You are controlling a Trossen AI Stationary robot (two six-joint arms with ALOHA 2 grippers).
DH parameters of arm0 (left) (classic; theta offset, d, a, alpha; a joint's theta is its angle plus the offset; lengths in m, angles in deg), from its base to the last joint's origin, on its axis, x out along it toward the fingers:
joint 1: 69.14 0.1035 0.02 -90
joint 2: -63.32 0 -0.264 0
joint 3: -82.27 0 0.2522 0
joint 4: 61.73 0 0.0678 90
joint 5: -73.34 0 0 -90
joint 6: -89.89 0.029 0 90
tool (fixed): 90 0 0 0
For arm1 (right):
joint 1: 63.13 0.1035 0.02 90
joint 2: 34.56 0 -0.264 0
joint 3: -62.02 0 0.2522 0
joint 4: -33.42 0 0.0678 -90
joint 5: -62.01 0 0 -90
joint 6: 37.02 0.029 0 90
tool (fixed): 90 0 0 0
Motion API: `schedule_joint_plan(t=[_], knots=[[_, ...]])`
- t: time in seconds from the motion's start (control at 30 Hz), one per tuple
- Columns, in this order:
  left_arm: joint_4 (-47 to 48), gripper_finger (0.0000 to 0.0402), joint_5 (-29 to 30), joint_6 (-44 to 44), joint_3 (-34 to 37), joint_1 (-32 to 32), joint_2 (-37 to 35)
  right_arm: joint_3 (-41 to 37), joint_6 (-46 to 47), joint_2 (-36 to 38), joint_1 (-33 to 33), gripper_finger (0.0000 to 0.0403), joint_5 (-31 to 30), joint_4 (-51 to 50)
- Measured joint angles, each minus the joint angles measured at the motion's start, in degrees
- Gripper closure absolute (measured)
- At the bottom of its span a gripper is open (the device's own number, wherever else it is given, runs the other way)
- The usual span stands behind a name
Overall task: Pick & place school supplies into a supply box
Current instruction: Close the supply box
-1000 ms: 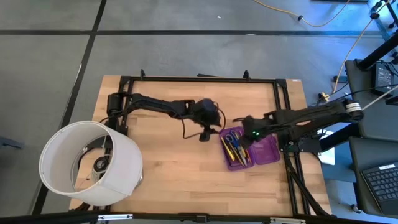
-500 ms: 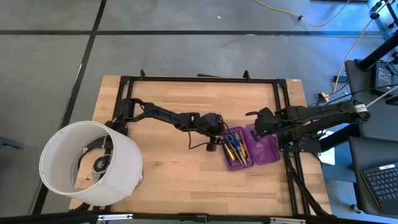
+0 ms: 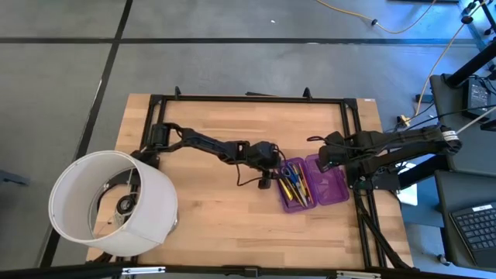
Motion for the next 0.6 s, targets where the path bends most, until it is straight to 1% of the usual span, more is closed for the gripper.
schedule_joint_plan(t=[0.17, 0.37, 0.43, 0.5, 0.6], knots=[[5.6, 0.0245, 0.3, 0.0, -0.1, 0.0, 0.1, 0.0, 0.0, 0.0, 0.0, 0.0227, 0.0, 0.0], [13.0, 0.0245, 4.6, 2.3, -0.1, 0.5, -0.5, 0.0, 0.0, 0.0, 0.0, 0.0227, 0.3, 0.2], [15.2, 0.0245, 6.2, 3.0, 0.1, 0.7, -1.0, 0.0, 1.3, 0.0, 0.0, 0.0227, 0.6, 0.5], [16.5, 0.0245, 7.1, 3.4, 0.1, 0.9, -1.5, -0.1, 3.1, 0.0, 0.0, 0.0227, 0.7, 0.5], [17.3, 0.0245, 8.9, 3.8, 0.1, 0.9, -2.4, -0.1, 3.2, -0.2, 0.0, 0.0227, 0.7, 1.3]])
